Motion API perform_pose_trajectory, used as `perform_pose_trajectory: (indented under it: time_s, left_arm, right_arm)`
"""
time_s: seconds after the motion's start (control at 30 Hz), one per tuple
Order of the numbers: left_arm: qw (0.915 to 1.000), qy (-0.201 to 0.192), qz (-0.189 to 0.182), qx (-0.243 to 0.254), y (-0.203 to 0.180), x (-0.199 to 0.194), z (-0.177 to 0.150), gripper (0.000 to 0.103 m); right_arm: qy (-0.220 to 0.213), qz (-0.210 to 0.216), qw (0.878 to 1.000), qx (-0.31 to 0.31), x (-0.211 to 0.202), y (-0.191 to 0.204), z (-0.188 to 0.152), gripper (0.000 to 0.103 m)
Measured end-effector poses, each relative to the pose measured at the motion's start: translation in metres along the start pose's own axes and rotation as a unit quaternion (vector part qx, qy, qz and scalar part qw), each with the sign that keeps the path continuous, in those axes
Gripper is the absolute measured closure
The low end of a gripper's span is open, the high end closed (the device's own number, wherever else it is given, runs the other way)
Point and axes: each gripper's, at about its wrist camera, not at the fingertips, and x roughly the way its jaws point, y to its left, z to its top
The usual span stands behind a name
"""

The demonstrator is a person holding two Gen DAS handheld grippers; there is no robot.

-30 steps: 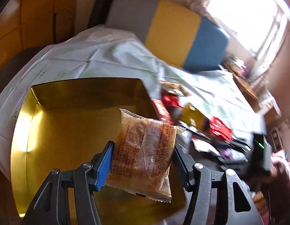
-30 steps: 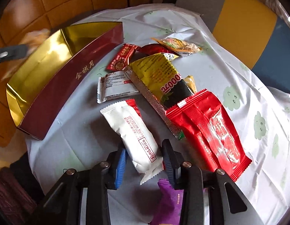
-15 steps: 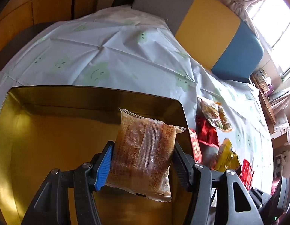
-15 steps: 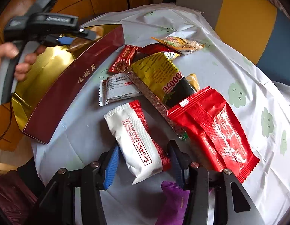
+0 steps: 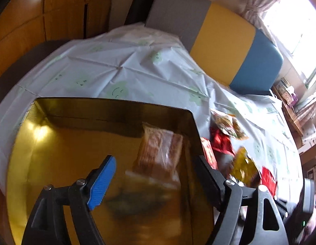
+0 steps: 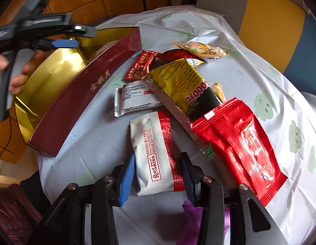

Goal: Organize snacks
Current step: 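Carry pastry bag into tin with left gripper while right grasps white cake, then lower the white wrapped cake into the gold tin and open the right gripper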

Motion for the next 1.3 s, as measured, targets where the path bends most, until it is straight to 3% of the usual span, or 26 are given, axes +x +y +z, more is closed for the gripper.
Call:
perform_pose_trajectory:
  time_s: [0.1, 0.17, 0.23, 0.47, 0.67, 0.87, 1.07, 1.3]
  left_arm:
    - [0.9995, -0.021, 0.011, 0.023, -0.007, -0.021, -0.019, 0.024]
    - [0.9978, -0.038, 0.026, 0.047, -0.010, -0.037, -0.035, 0.036]
    - [0.9966, -0.045, 0.032, 0.062, -0.012, -0.048, -0.048, 0.040]
    - [0.9983, -0.031, 0.023, 0.042, 0.004, -0.065, -0.083, 0.048]
    - [0.9967, -0.044, 0.035, 0.059, 0.007, -0.077, -0.101, 0.048]
    - [0.9974, -0.044, 0.045, 0.036, 0.019, -0.080, -0.106, 0.048]
    - [0.9968, -0.049, 0.055, 0.033, 0.025, -0.083, -0.110, 0.048]
    - [0.9961, -0.053, 0.064, 0.027, 0.030, -0.086, -0.112, 0.048]
  right_arm:
    - [0.001, 0.000, 1.000, 0.006, 0.002, -0.002, 0.000, 0.060]
    - [0.002, -0.002, 1.000, 0.012, 0.002, -0.002, -0.001, 0.060]
    - [0.004, -0.009, 1.000, 0.011, 0.002, -0.001, -0.001, 0.060]
    - [0.010, -0.022, 0.999, 0.024, 0.000, 0.011, -0.003, 0.061]
    - [0.010, -0.018, 0.999, 0.045, -0.002, 0.029, -0.008, 0.063]
    - [-0.004, 0.004, 0.995, 0.103, -0.008, 0.035, -0.006, 0.068]
    - [-0.011, 0.000, 0.993, 0.115, -0.013, 0.047, 0.002, 0.069]
    - [-0.051, 0.012, 0.991, 0.122, -0.042, 0.056, 0.017, 0.069]
